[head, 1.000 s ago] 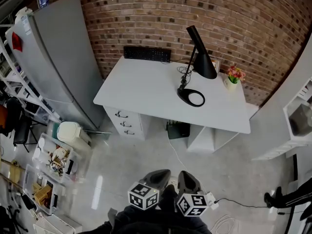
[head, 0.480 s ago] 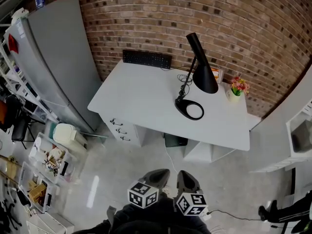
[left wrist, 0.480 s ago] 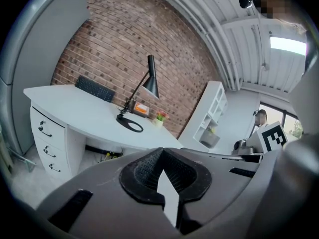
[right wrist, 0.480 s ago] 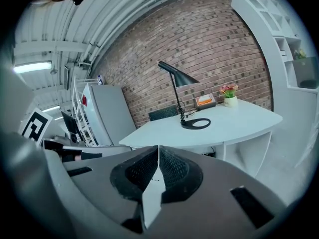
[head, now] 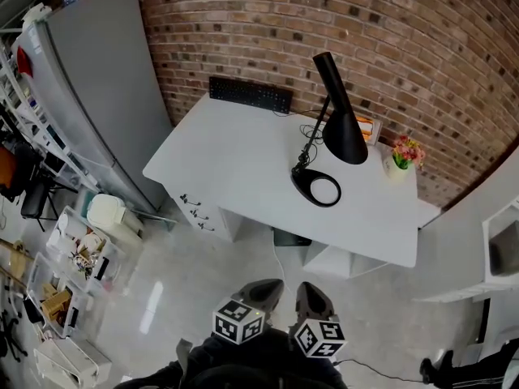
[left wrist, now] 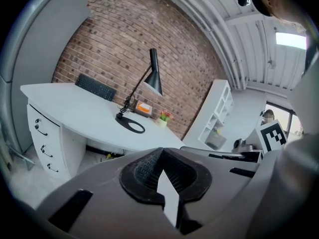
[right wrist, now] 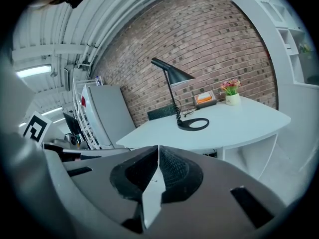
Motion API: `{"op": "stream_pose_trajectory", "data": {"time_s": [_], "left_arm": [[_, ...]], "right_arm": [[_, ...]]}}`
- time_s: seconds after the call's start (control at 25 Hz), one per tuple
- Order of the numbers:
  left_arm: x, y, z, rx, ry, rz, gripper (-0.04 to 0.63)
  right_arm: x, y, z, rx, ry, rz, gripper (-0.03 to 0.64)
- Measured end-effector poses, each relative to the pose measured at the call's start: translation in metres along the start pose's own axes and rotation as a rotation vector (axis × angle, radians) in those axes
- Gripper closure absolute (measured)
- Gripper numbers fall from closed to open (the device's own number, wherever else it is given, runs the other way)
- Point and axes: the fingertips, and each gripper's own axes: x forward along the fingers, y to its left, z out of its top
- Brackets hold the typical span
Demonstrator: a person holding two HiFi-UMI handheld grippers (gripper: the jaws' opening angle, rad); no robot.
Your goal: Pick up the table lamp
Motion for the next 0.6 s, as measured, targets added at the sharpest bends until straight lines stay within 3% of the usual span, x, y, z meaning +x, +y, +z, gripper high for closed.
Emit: {"op": "stream_pose_trajectory", "data": {"time_s": [0.6], "left_arm": [[-0.009,0.012,-0.005,-0.034,0.009,0.091,0.592]], "right_arm": [[0.015,0.004,-0.006,0.039,0.038,0.072,0.604]]}}
